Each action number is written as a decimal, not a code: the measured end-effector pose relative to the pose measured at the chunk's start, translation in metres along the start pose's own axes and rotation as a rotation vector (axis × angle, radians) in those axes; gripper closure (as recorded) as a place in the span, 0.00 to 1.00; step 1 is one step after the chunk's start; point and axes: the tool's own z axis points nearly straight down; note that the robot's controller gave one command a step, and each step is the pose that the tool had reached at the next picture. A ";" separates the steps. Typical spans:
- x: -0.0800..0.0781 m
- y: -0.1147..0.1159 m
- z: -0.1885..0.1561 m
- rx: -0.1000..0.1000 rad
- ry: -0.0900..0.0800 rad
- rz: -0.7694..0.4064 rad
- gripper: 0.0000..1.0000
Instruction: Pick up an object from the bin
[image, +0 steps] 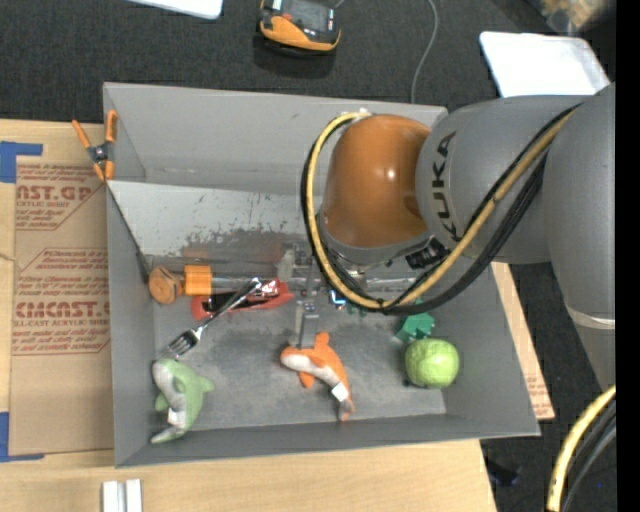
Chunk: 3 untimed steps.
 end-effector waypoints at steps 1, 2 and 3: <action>0.038 -0.022 0.044 0.004 -0.001 0.023 0.00; 0.033 -0.017 0.002 0.000 0.001 0.066 0.00; 0.037 -0.052 0.042 0.004 0.003 0.094 0.00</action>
Offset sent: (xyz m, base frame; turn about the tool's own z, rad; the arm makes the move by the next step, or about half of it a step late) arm -0.0163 -0.0061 0.1024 0.2277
